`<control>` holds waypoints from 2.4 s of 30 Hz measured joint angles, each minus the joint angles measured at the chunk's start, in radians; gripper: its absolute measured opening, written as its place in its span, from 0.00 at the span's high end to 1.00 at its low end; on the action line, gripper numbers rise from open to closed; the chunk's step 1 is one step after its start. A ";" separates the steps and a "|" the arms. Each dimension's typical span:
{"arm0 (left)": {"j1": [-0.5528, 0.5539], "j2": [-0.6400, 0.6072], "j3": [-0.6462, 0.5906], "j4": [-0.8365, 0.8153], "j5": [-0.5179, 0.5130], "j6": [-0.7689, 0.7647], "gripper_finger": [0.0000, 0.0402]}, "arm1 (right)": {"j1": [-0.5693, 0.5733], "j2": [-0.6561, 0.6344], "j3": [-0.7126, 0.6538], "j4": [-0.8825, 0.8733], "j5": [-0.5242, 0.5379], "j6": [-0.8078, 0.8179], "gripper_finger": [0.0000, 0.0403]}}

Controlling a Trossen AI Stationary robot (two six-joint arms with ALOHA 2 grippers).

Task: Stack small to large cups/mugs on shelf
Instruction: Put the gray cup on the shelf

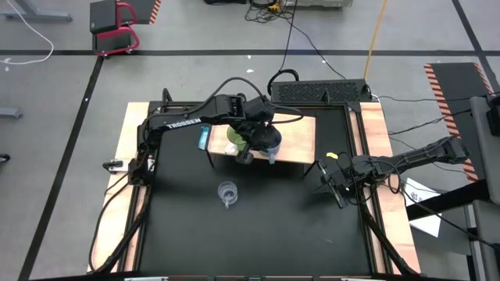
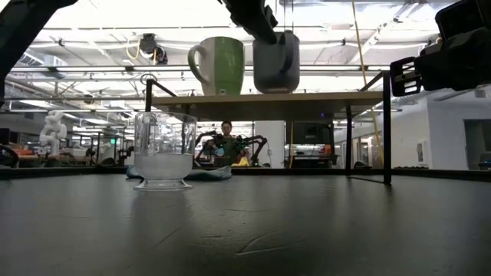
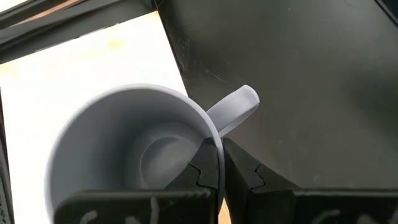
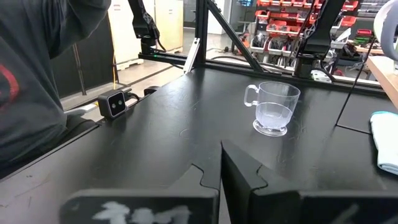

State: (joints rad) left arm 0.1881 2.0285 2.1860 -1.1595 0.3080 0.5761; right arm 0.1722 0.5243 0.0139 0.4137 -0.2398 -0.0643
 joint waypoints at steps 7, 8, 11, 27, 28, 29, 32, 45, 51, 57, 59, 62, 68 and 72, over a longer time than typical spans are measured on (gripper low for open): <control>0.004 0.000 0.000 0.002 0.008 -0.013 0.99 | 0.000 0.000 0.000 0.000 0.000 0.000 1.00; 0.004 0.000 0.000 0.002 0.008 -0.013 0.99 | 0.000 0.000 0.000 0.000 0.000 0.000 1.00; 0.003 0.000 0.000 0.002 0.009 -0.013 0.99 | 0.000 0.000 0.000 0.000 0.000 0.000 1.00; 0.008 0.000 0.000 0.013 0.059 -0.002 0.99 | 0.000 0.000 0.000 0.000 0.000 0.000 1.00; 0.009 0.000 0.000 0.018 0.059 -0.003 0.99 | 0.000 0.000 0.000 0.000 0.000 0.000 1.00; 0.011 0.000 0.000 0.025 0.059 -0.008 0.99 | 0.000 0.000 0.000 0.000 0.000 0.000 1.00; 0.014 0.000 0.000 0.025 0.054 -0.009 0.99 | 0.000 0.000 0.000 0.000 0.000 0.002 1.00; 0.015 0.034 -0.004 0.043 0.049 0.019 0.99 | 0.000 0.001 0.000 -0.001 0.000 0.019 1.00; 0.014 0.037 -0.004 0.040 0.050 0.028 0.99 | 0.000 0.001 0.000 0.000 0.000 0.018 1.00; 0.014 0.037 -0.004 0.037 0.047 0.028 0.99 | 0.000 0.001 0.000 0.000 0.000 0.016 1.00; 0.011 0.037 -0.004 0.036 0.023 0.027 0.99 | 0.000 0.001 0.000 0.000 0.000 0.016 1.00; 0.006 0.037 -0.004 0.034 0.004 0.027 0.99 | 0.000 0.001 0.000 0.000 0.000 0.016 1.00; 0.007 0.037 -0.004 0.030 0.004 0.011 0.95 | 0.000 0.001 0.000 0.000 0.000 0.018 1.00; 0.007 0.037 -0.004 0.024 -0.001 0.008 0.91 | 0.000 0.001 0.000 0.000 0.000 0.018 1.00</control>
State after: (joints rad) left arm 0.1951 2.0655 2.1821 -1.1358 0.3073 0.5838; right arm 0.1722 0.5251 0.0143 0.4141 -0.2398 -0.0460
